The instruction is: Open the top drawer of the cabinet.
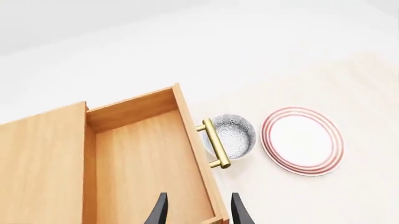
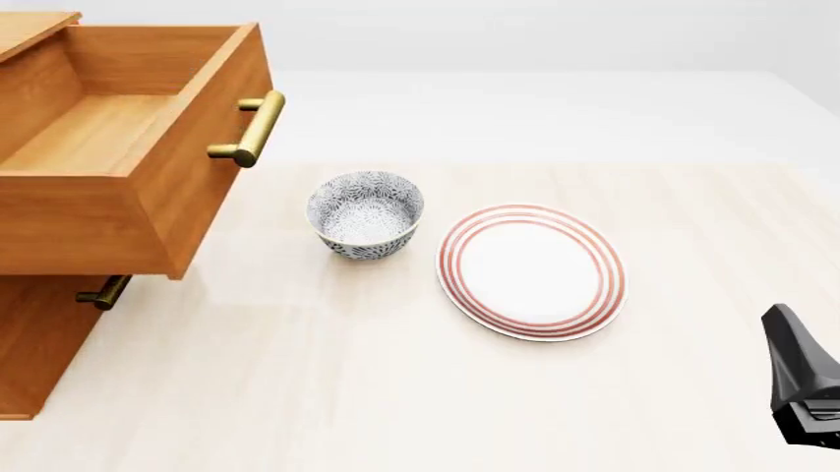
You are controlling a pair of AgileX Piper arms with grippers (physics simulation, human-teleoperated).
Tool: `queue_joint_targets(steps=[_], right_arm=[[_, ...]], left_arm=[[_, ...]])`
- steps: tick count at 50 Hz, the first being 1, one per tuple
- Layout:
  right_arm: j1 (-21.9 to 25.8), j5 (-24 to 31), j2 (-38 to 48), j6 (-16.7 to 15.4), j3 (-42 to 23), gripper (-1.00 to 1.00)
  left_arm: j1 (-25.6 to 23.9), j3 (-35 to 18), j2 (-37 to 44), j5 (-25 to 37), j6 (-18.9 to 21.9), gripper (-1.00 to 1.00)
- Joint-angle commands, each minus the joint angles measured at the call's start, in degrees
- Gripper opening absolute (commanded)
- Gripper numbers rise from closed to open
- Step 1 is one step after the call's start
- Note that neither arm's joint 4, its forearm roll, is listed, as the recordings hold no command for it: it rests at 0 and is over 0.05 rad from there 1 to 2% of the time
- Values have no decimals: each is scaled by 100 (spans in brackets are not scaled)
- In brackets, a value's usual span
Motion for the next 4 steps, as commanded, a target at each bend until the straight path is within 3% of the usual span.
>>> queue_joint_targets(steps=[1, 4], right_arm=[[-1, -7, 2, 3, 4, 100], [0, -6, 2, 1, 3, 100]], left_arm=[[30, 109, -279, -95, 121, 100], [56, 183, -343, -155, 179, 100]])
